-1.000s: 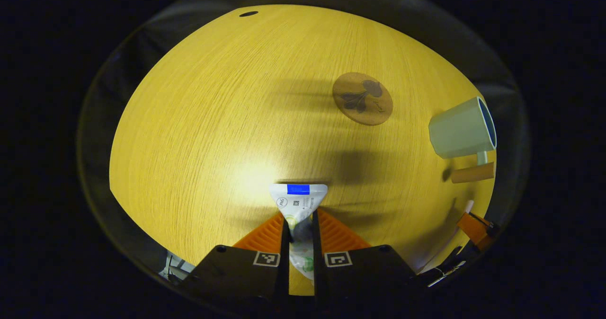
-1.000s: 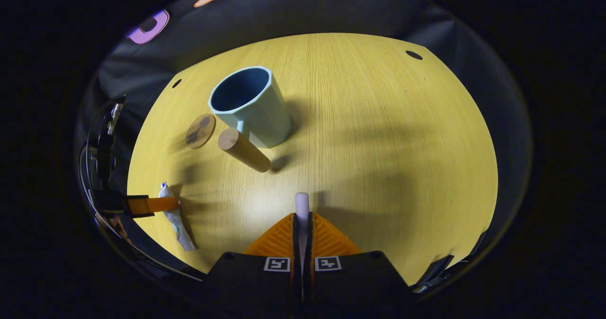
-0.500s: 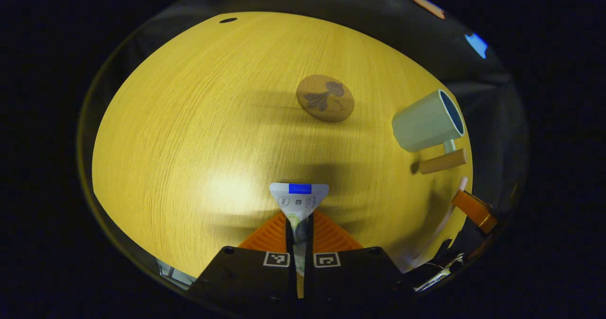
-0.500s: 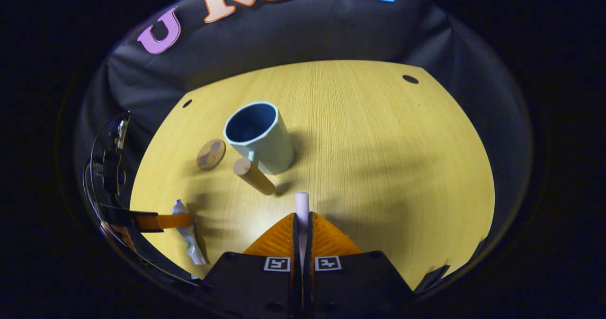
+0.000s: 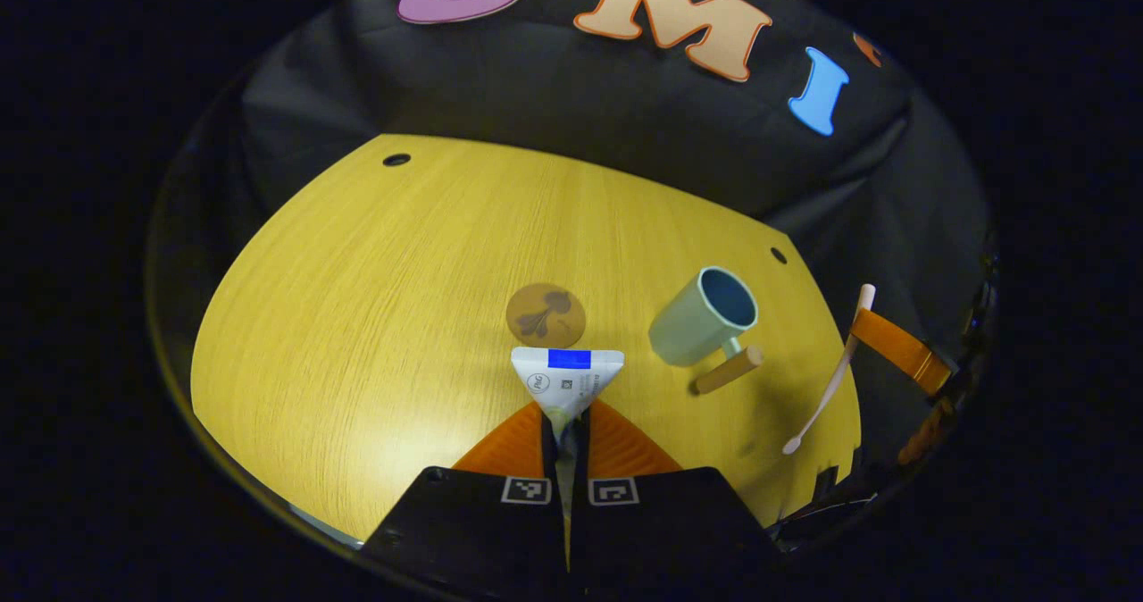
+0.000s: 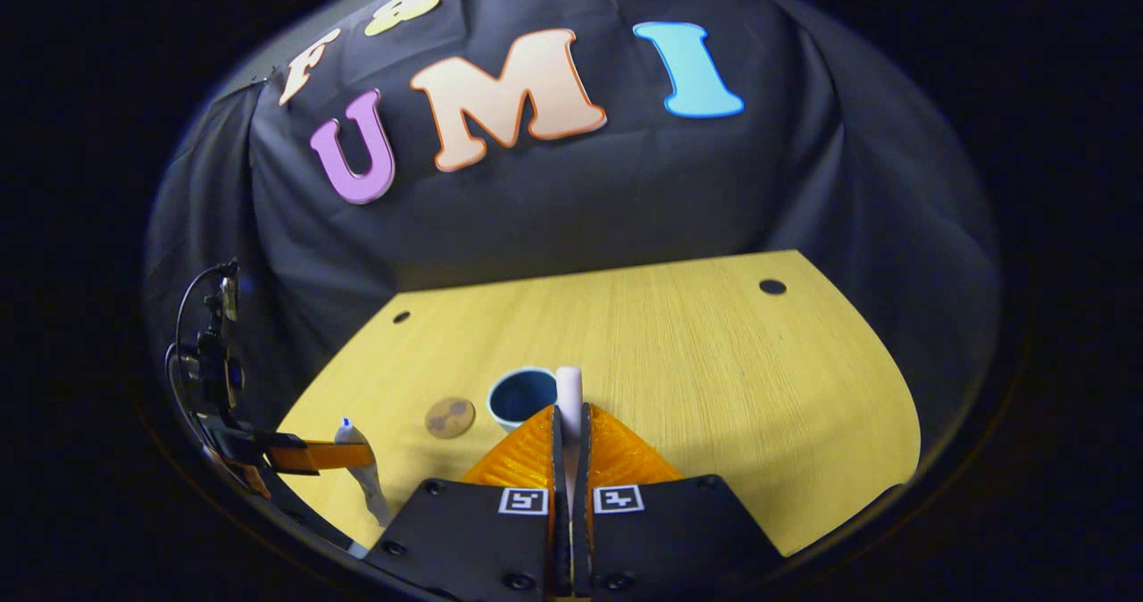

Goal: Put the toothbrush and toothpaste on the desktop into the cup, then pick up the cup and place it on the coaster on the desktop.

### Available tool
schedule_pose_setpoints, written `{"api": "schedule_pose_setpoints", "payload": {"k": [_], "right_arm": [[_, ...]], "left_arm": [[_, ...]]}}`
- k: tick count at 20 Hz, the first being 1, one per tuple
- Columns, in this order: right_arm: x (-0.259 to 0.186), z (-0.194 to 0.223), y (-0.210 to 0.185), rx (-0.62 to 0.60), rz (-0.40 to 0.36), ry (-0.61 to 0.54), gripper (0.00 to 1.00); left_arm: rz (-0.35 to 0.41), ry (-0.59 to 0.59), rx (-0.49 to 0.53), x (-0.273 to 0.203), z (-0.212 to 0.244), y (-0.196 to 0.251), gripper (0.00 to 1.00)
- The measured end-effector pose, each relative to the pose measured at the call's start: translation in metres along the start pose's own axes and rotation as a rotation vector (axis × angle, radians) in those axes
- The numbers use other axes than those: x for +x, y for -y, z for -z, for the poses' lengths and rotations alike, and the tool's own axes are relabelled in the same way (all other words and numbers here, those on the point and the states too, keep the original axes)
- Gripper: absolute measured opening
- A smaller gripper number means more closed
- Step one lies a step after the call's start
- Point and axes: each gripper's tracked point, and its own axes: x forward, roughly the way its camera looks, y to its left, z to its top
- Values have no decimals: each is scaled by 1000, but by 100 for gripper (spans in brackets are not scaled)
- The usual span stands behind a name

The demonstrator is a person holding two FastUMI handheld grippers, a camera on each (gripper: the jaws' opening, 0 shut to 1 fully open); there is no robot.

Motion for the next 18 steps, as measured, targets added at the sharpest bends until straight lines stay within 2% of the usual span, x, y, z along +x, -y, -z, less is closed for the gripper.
{"api": "schedule_pose_setpoints", "payload": {"k": [2, 6, 11, 14, 18], "right_arm": [[3, -16, -5, 0, -23, 49, 4], [25, -54, -30, 30, -76, 159, 4], [62, -96, -38, 80, -79, 314, 4], [85, -87, -31, 37, -41, 340, 4], [110, -50, -34, 30, -38, 285, 4]], "left_arm": [[36, 92, 28, -3, -23, 11, 1], [114, 279, 159, 5, -71, 33, 1], [206, 360, 192, 24, -102, 54, 1], [267, 420, 212, 35, -120, 69, 1], [366, 458, 214, 45, -131, 95, 0]]}}
